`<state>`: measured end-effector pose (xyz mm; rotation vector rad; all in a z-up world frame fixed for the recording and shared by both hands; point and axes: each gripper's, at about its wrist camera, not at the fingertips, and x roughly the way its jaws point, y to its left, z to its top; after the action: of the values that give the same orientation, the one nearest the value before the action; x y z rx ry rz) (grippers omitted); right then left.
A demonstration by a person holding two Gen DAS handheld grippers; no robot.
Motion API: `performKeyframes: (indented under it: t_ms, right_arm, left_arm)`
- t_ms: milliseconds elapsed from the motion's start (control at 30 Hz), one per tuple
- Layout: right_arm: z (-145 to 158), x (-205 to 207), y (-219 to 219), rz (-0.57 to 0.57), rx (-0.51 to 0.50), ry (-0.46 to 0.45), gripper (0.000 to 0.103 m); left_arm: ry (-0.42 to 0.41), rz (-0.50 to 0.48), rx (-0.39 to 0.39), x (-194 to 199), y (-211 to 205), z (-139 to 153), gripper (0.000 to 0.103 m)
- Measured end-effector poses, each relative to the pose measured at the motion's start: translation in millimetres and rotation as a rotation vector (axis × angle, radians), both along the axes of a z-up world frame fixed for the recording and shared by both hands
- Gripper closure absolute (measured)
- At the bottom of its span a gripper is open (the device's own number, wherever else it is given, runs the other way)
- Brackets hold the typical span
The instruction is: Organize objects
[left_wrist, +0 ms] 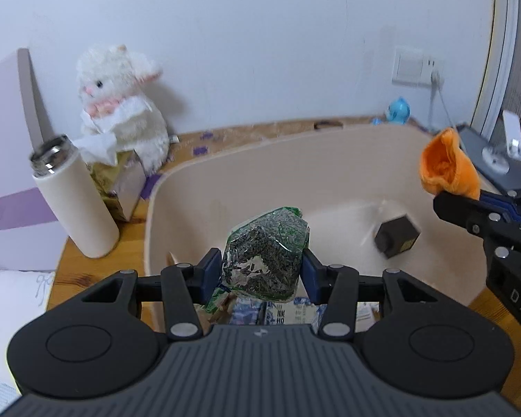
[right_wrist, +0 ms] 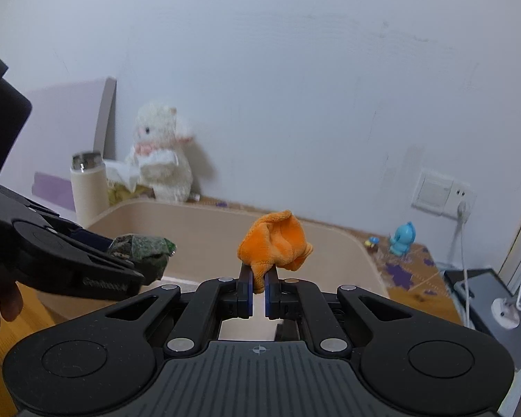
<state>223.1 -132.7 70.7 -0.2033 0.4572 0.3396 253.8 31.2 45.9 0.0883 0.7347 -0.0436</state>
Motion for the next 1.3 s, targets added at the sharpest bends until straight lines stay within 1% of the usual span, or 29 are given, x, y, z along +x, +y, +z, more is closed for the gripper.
performKeyframes:
  t_ms: [67,133,167,233,267,300,367,400,433,467,533,667,800,900,1000,1100,1300]
  right_arm:
    - [-8.8,5.7,2.8,-0.002,-0.015,0.028,0.097]
    - [-15.9,10.9,4.6,-0.001,-0.022,0.062,0.096]
    - [-18.9,12.5,5.5,-0.001,-0.024,0.074,0.096]
    - [-21.8,13.2,6.3,-0.003,-0.026,0.083,0.095]
    - [-22.0,12.6,6.4,-0.002,-0.024,0.084,0.092]
    - [-21.2,11.5,5.8,-0.002,-0.022,0.081,0.079]
    - [-18.0,8.0,4.3,-0.005,-0.018,0.076,0.067]
    - [-15.9,4.8,3.1,-0.011,-0.017,0.067,0.059]
    - [-12.9,3.1,1.5,-0.014,-0.017,0.059,0.057]
    - [-10.5,1.1,0.2,-0.016,-0.019,0.055,0.057]
    - [-6.1,-3.8,-2.4,-0.022,-0.026,0.045,0.057]
    - [-0.9,-14.0,-10.7,-0.037,-0.017,0.048,0.054]
    - [1.2,-28.0,-18.5,-0.046,-0.009,0.044,0.050]
    - [1.5,-39.6,-23.3,-0.048,-0.003,0.048,0.049]
    - [2.9,-50.8,-29.0,-0.062,0.012,0.050,0.049]
    - [3.6,-62.4,-34.7,-0.072,0.021,0.051,0.049]
    - [6.5,-85.4,-45.0,-0.081,0.028,0.044,0.049]
  left_arm:
    - [0.025,-0.006,0.006,4.7,-0.8,-8.3,0.052]
    - [0.022,-0.011,0.046,6.0,-4.2,-12.6,0.052]
    - [0.023,-0.014,0.054,6.9,-5.2,-13.5,0.051]
    - [0.027,-0.014,0.045,7.5,-4.3,-13.4,0.050]
    - [0.029,-0.012,0.033,7.3,-4.0,-12.5,0.050]
    - [0.031,-0.010,0.017,6.9,-2.8,-11.3,0.050]
    - [0.030,-0.004,0.002,5.7,-1.8,-8.4,0.047]
    - [0.031,-0.002,-0.001,5.0,-1.4,-7.0,0.043]
    - [0.033,0.000,-0.004,4.1,-1.1,-5.5,0.033]
    - [0.033,0.001,-0.009,2.2,-0.5,-3.8,0.026]
    - [0.032,0.004,-0.009,-1.6,-0.5,-0.5,0.024]
    - [0.026,-0.002,-0.003,-11.9,-2.7,6.0,0.023]
    - [0.015,-0.013,-0.017,-28.1,-3.5,13.6,0.023]
    - [0.003,-0.020,-0.026,-41.6,-4.6,20.0,0.023]
    - [-0.027,-0.026,-0.026,-58.1,-6.6,26.6,0.022]
    - [-0.048,-0.018,-0.014,-73.8,-7.2,30.4,0.022]
    - [-0.071,-0.002,-0.035,-102.1,-2.5,37.1,0.022]
